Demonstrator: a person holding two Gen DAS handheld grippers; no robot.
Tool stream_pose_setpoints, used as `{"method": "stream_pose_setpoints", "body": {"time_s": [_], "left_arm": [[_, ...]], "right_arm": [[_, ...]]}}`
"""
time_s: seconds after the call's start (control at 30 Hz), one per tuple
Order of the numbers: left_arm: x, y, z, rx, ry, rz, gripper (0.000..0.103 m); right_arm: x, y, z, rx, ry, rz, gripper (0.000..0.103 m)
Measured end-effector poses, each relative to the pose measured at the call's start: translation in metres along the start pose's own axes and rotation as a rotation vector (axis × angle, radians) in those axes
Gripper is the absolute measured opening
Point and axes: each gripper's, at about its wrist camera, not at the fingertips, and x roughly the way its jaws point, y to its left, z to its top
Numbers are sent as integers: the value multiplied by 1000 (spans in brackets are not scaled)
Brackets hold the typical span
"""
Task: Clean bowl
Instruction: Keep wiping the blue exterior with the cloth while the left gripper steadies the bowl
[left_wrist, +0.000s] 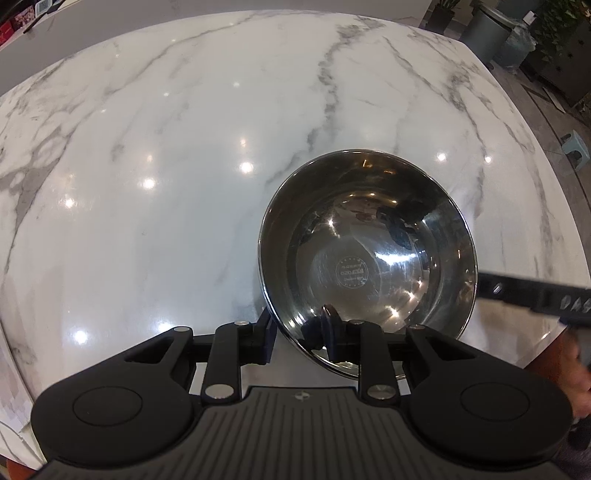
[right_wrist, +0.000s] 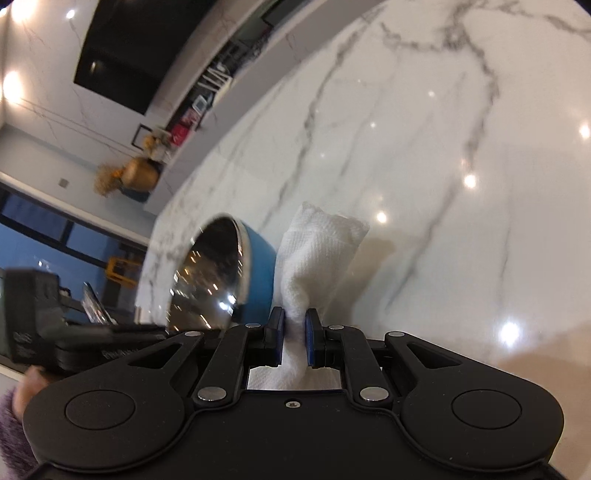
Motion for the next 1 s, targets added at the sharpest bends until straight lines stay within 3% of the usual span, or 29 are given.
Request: {"method": "stream_pose_setpoints", "body": {"time_s": [0.07,0.17,0.27,0.37,0.47,0.73,1.0], "left_arm": [[-1,2,-2,-28,9,-5,26],[-1,5,-5,-69,23,-12,41],[-3,6,-8,-95,28,-13,41],[-6,1,-11,-73,8,2,39],[-7,-4,-11,-35,-14,27,28],[-6,-7,-7,44,-22,61,23],[-4,-9,-2,81,-21,75,23]], "right_arm": [[3,-2,-3,9,4,4,11],[3,-1,-3,10,4,8,11],[3,0,-2,10,4,9,11],[3,1,-2,8,4,9,11],[3,1,-2,3,4,10,11],[-4,1,-1,-13,11,25,11],[-22,10,17,-39,-51,44,11]]}}
